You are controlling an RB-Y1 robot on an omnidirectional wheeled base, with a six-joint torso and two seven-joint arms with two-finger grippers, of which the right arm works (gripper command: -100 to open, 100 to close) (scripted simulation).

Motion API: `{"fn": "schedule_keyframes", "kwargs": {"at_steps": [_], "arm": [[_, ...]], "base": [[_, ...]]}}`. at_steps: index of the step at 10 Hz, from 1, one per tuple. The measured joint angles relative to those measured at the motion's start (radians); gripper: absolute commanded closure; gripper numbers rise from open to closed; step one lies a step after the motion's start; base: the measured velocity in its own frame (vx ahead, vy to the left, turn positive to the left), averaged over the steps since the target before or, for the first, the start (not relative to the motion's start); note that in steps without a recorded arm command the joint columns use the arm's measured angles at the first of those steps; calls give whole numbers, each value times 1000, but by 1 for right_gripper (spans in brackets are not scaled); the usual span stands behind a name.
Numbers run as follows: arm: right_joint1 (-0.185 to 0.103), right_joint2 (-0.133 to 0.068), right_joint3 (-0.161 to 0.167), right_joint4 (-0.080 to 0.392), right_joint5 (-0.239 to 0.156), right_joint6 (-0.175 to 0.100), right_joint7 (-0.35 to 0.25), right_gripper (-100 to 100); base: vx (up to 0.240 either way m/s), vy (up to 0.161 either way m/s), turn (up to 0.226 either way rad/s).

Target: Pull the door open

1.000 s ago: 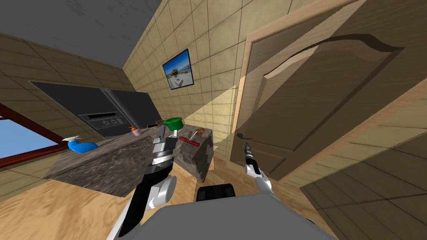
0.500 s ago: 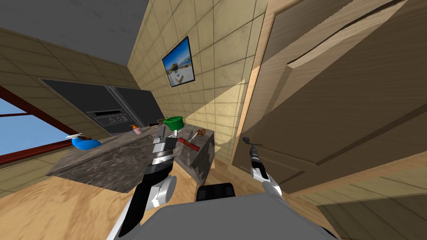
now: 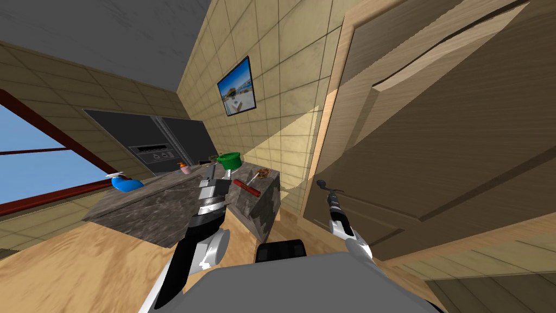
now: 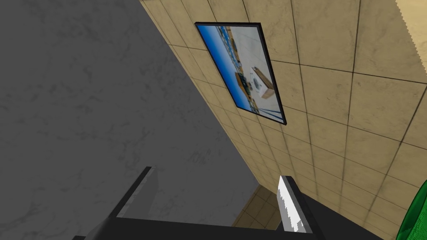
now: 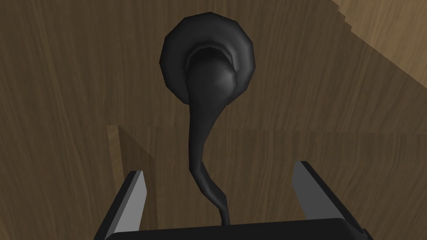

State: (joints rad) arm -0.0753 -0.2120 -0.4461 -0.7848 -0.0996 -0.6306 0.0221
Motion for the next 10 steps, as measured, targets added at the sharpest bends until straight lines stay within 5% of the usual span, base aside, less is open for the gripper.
{"fn": "schedule_keyframes", "kwargs": {"at_steps": [7,10], "arm": [[-1,-1,0,2,0,-2,0,-100],[20,-30,-5,15,-9,-15,-27,-100]], "base": [[6,-8,23],[23,-33,94]]}}
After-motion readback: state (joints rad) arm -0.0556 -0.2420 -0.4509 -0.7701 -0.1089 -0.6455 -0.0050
